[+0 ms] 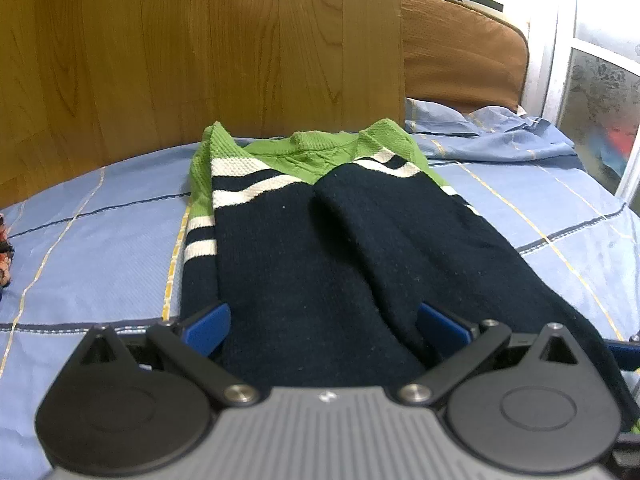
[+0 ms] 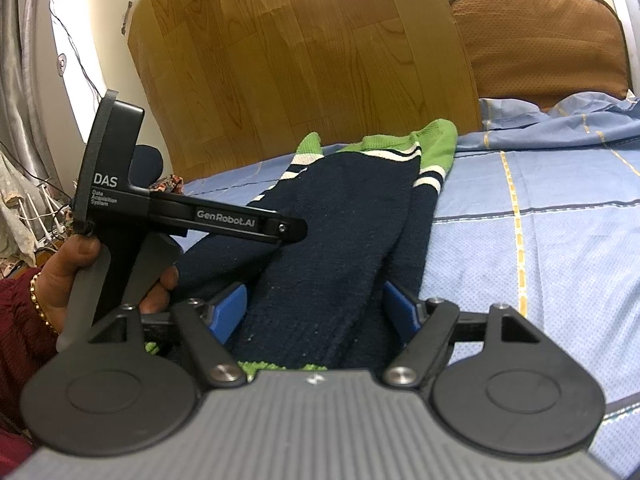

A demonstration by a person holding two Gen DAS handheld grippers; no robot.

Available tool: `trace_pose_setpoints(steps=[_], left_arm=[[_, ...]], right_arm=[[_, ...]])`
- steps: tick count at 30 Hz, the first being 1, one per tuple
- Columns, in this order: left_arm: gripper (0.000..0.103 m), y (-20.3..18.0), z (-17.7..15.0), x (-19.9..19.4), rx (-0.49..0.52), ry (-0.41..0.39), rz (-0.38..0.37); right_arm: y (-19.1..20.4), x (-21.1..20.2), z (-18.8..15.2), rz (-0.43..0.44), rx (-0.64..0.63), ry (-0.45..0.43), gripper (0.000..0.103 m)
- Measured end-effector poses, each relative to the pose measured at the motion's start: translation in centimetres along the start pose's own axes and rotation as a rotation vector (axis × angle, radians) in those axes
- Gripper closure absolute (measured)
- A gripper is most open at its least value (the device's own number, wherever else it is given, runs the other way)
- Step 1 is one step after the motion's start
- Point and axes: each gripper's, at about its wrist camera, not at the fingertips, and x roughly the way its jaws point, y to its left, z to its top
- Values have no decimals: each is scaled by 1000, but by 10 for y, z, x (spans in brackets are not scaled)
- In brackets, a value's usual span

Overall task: Fold small clothes
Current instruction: 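Grasp the green-trimmed navy sleeve cuffs with the right gripper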

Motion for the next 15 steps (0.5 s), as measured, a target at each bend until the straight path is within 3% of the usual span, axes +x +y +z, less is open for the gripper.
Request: trace_pose_setpoints(steps=[2,4,6,8,13,15], left_arm=[[0,6,-1,-10,-1,8,-16],[0,13,-7,-28,-19,-12,-45],[0,22,-15,-48,-37,-36,-81],[0,30,-24,-69,-46,-63,-109],[0,30,-48,-103,-28,-109,-141],[0,27,-54,-105,-20,-98,-135]], right_arm=[[1,-7,-1,8,22,-2,27],[4,-20,-3,50,23,7,39],[9,-33,-5,46,-16,13,61],[9,-41,-6,71,-18,39,74],[18,-34,-11,108,-39,107,82],[16,-26,-11,115,11,131,87]])
